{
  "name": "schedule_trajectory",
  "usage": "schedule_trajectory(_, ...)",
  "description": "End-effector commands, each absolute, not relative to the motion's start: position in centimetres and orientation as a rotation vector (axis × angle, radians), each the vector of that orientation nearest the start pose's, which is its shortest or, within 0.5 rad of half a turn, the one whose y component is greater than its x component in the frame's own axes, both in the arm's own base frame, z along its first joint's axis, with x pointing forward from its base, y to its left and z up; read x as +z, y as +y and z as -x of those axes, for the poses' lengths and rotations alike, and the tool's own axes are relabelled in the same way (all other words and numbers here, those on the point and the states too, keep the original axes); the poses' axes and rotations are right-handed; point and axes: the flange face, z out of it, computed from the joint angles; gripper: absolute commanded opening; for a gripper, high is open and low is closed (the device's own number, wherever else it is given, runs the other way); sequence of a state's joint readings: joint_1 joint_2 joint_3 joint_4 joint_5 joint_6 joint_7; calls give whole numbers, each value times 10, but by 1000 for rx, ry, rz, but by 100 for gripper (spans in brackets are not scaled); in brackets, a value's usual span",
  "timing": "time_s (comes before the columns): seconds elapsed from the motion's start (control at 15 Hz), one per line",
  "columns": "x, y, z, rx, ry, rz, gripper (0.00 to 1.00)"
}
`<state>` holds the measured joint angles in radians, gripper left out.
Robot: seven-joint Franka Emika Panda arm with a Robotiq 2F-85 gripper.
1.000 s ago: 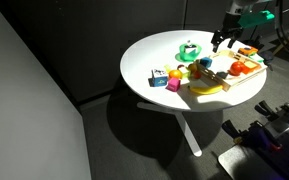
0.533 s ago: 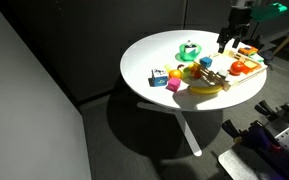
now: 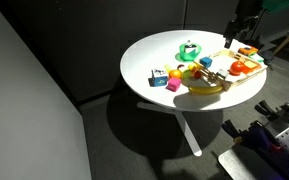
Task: Put the dark blue toy block in the box
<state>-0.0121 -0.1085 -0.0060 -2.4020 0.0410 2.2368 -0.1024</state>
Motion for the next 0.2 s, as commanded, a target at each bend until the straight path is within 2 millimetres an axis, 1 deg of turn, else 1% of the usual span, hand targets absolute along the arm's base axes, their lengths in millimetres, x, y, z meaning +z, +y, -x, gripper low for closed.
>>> schedule_trajectory(0.0, 353, -7, -471, 85, -90, 3104, 100)
schedule_trajectory(0.13, 352, -7, -470, 88, -90, 3104, 100)
